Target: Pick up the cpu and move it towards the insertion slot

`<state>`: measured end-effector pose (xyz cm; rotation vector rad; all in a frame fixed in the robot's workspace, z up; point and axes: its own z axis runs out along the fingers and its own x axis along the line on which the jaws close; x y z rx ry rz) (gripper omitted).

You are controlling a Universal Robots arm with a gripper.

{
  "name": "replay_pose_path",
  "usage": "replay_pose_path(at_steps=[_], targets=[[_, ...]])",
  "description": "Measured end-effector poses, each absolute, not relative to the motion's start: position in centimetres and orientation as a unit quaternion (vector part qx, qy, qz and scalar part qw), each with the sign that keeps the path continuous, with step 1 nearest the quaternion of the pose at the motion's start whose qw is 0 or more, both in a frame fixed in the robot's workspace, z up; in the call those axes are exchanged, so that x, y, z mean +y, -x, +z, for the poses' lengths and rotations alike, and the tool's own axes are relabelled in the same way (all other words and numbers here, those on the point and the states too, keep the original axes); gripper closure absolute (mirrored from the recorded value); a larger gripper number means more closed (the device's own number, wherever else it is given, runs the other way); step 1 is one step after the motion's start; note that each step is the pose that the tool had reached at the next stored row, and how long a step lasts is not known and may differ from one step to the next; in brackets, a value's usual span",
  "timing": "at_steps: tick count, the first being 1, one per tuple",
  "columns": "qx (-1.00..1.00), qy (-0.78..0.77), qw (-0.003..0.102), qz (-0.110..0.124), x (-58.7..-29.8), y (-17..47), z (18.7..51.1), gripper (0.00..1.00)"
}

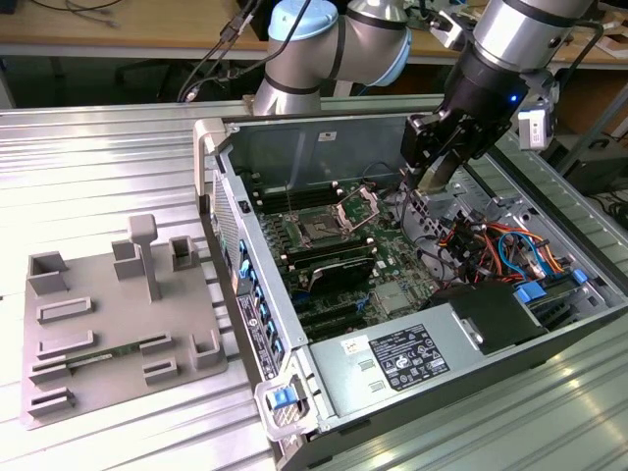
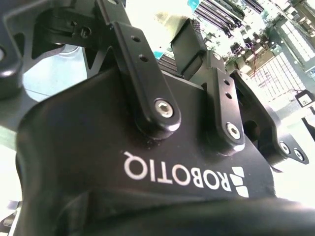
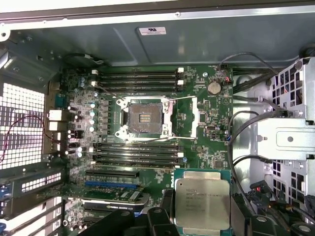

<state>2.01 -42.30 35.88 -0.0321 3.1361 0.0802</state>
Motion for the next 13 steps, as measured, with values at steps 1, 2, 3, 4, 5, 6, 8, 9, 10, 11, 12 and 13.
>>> replay_pose_path(at_steps=[1, 2, 3, 4, 5, 6, 8, 9, 10, 11, 12, 13], targets=[[1.000, 0.010, 0.002, 0.026, -42.30, -2.01, 35.86, 0.46], [1.000, 0.010, 0.002, 0.026, -42.30, -2.02, 35.83, 0.46], [1.000, 0.010, 0.002, 0.026, -42.30, -2.03, 35.80, 0.46], [1.000, 0.010, 0.002, 0.026, -42.30, -2.04, 35.76, 0.46], [1.000, 0.010, 0.002, 0.026, -42.30, -2.04, 35.72, 0.46], [1.000, 0.010, 0.002, 0.026, -42.30, -2.05, 35.67, 0.46], [1.000, 0.010, 0.002, 0.026, -42.29, -2.01, 35.60, 0.46], [1.000, 0.010, 0.002, 0.026, -42.29, -1.94, 35.58, 0.46], [1.000, 0.010, 0.002, 0.026, -42.29, -1.88, 35.56, 0.46], [1.000, 0.010, 0.002, 0.026, -42.28, -1.72, 35.54, 0.46], [1.000, 0.010, 0.002, 0.026, -42.28, -1.63, 35.53, 0.46], [1.000, 0.010, 0.002, 0.026, -42.28, -1.53, 35.52, 0.46]])
